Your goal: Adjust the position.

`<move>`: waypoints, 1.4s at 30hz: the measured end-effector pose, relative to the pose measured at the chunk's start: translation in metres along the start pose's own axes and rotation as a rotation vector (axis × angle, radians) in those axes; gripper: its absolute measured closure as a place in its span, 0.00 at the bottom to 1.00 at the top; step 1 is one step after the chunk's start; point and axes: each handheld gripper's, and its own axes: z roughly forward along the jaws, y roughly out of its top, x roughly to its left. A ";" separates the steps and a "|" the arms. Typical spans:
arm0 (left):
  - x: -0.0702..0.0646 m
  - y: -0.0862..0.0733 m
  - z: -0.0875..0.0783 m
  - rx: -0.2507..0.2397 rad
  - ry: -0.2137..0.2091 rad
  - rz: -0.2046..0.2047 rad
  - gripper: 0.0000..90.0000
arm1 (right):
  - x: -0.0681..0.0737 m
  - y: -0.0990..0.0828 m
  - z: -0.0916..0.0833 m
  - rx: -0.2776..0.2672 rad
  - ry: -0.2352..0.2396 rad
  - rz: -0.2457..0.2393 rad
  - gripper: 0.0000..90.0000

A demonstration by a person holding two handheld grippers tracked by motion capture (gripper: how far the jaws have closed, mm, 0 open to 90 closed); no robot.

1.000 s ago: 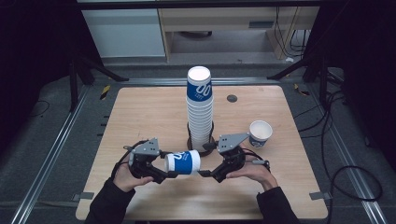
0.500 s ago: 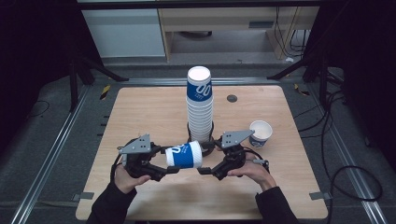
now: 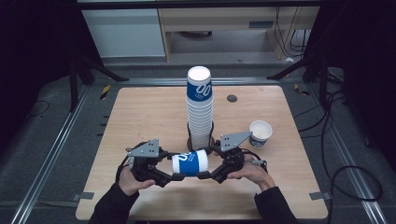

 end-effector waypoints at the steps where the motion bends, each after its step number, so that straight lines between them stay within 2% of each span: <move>1: 0.000 0.000 0.000 -0.003 0.000 0.000 0.30 | 0.000 0.000 0.000 0.002 -0.003 -0.004 0.17; 5: 0.000 0.000 0.000 -0.006 -0.001 -0.003 0.30 | 0.001 0.001 -0.002 -0.003 -0.010 -0.017 0.18; 6: 0.000 0.000 0.000 -0.001 0.011 0.001 0.30 | 0.001 0.001 -0.002 -0.001 -0.008 -0.018 0.18; 12: 0.004 -0.001 -0.007 0.025 0.041 0.002 0.25 | 0.001 0.002 -0.007 0.049 -0.040 -0.029 0.19; 13: 0.004 -0.001 -0.006 0.038 0.033 0.003 0.25 | 0.000 0.001 -0.008 0.052 -0.044 -0.028 0.19; 16: 0.003 0.000 -0.005 0.075 0.050 0.020 0.21 | 0.000 0.001 -0.008 0.077 -0.058 -0.030 0.19; 18: 0.002 -0.001 -0.004 0.093 0.076 0.033 0.20 | -0.001 0.000 -0.008 0.091 -0.062 -0.029 0.19; 22: 0.002 -0.002 0.000 0.142 0.096 0.052 0.19 | 0.000 0.000 -0.006 0.146 -0.081 -0.032 0.19; 26: 0.001 -0.003 0.006 0.185 0.095 0.066 0.19 | 0.000 -0.001 -0.002 0.188 -0.082 -0.030 0.19; 29: 0.000 -0.004 0.010 0.207 0.095 0.076 0.19 | 0.000 -0.001 0.000 0.199 -0.076 -0.029 0.19; 30: -0.001 -0.005 0.015 0.246 0.094 0.094 0.19 | 0.001 -0.002 0.004 0.216 -0.068 -0.033 0.19; 34: -0.003 -0.007 0.022 0.289 0.081 0.112 0.20 | 0.003 -0.004 0.013 0.257 -0.054 -0.038 0.19; 42: -0.005 -0.010 0.030 0.335 0.062 0.115 0.25 | 0.005 -0.003 0.018 0.257 -0.033 -0.046 0.19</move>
